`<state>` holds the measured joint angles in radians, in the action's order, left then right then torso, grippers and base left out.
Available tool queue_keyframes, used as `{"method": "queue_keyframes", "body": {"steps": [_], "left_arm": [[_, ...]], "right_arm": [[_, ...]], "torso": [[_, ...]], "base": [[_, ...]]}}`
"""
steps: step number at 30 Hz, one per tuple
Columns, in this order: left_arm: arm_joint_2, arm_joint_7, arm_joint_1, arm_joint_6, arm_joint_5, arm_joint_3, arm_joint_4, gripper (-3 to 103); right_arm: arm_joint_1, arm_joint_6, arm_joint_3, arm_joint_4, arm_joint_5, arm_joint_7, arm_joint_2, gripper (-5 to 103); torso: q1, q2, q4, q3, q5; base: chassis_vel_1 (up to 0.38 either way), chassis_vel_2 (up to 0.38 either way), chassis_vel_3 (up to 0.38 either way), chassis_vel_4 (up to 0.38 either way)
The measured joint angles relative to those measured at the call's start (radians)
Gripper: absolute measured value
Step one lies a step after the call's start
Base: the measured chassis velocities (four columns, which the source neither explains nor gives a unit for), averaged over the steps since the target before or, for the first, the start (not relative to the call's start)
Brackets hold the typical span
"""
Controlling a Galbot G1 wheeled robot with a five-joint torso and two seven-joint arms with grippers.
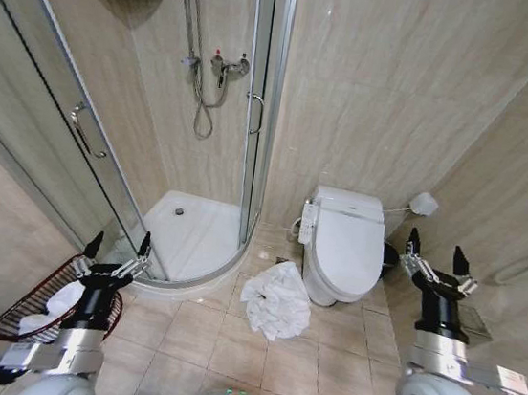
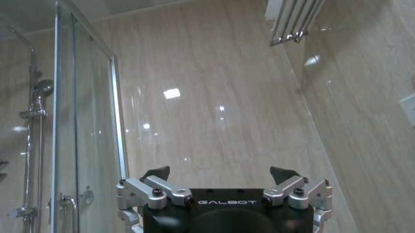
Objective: Discard the used towel into the hamper.
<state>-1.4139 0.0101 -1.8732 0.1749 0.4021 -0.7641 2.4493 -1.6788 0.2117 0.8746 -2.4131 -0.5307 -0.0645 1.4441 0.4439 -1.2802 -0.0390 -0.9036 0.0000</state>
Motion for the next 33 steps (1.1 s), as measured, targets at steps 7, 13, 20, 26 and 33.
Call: {"method": "queue_keyframes", "body": {"steps": [7, 13, 20, 26, 33], "left_arm": [[0.000, 0.000, 0.000, 0.000, 0.000, 0.000, 0.000, 100], [0.000, 0.000, 0.000, 0.000, 0.000, 0.000, 0.000, 100], [0.000, 0.000, 0.000, 0.000, 0.000, 0.000, 0.000, 100], [0.000, 0.000, 0.000, 0.000, 0.000, 0.000, 0.000, 100], [0.000, 0.000, 0.000, 0.000, 0.000, 0.000, 0.000, 100]], "right_arm": [[0.000, 0.000, 0.000, 0.000, 0.000, 0.000, 0.000, 100], [0.000, 0.000, 0.000, 0.000, 0.000, 0.000, 0.000, 100], [0.000, 0.000, 0.000, 0.000, 0.000, 0.000, 0.000, 100], [0.000, 0.000, 0.000, 0.000, 0.000, 0.000, 0.000, 100], [0.000, 0.000, 0.000, 0.000, 0.000, 0.000, 0.000, 100]], "torso": [[0.000, 0.000, 0.0000, 0.000, 0.0000], [0.001, -0.003, 0.0000, -0.001, 0.0000], [0.003, -0.007, 0.0000, -0.003, 0.0000], [0.004, -0.009, 0.0000, -0.004, 0.0000], [0.005, -0.011, 0.0000, -0.005, 0.0000]], "base": [[0.000, 0.000, 0.000, 0.000], [0.000, 0.000, 0.000, 0.000], [0.000, 0.000, 0.000, 0.000], [0.000, 0.000, 0.000, 0.000], [0.000, 0.000, 0.000, 0.000]]}}
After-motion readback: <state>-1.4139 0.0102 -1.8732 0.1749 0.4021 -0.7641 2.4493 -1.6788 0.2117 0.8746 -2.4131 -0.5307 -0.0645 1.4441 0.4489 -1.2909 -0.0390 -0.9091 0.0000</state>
